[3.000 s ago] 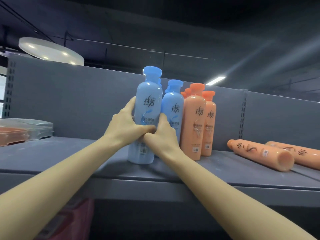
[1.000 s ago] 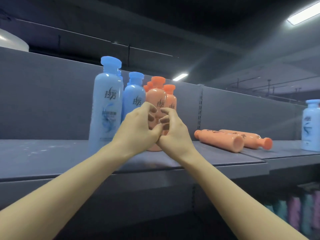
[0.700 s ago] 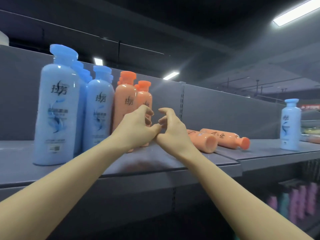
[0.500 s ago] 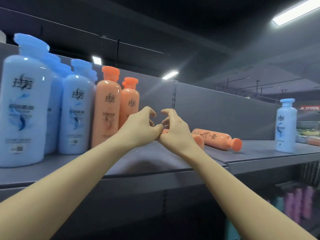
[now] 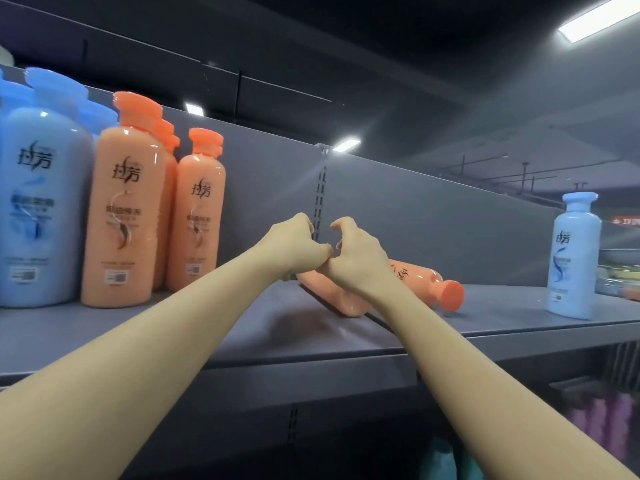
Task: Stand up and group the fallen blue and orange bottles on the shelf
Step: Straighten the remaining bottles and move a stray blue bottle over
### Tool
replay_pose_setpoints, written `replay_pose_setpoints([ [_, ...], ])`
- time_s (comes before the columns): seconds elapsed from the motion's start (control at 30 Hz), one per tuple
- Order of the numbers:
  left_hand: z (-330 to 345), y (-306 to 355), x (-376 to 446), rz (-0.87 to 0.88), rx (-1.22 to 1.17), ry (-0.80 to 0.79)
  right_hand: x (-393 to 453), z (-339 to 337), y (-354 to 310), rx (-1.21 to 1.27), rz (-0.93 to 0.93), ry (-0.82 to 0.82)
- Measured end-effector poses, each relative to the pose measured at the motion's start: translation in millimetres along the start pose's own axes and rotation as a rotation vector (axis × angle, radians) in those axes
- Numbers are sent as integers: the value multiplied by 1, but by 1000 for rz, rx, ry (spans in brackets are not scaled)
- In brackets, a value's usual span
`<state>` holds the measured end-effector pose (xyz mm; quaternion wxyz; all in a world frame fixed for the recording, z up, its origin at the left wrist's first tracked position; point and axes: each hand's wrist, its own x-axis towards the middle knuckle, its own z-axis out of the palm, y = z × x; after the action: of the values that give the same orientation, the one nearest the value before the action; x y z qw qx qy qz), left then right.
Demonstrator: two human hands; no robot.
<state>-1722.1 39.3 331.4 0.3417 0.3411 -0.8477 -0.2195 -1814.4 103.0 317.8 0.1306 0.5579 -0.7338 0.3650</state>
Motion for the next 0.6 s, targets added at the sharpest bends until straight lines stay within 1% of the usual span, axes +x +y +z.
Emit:
replay_pose_setpoints([
  [0.13,7,-1,13,-45,6,16,19,-3,6,-63,116,-127],
  [0.23,12,-11,17,-40,87,45,31,0,8,-132,174,-209],
  [0.4,9,-21,18,-37,195,48,37,2,15,-195,225,-249],
  [0.6,12,-24,20,-16,252,26,35,-2,17,-203,250,-445],
])
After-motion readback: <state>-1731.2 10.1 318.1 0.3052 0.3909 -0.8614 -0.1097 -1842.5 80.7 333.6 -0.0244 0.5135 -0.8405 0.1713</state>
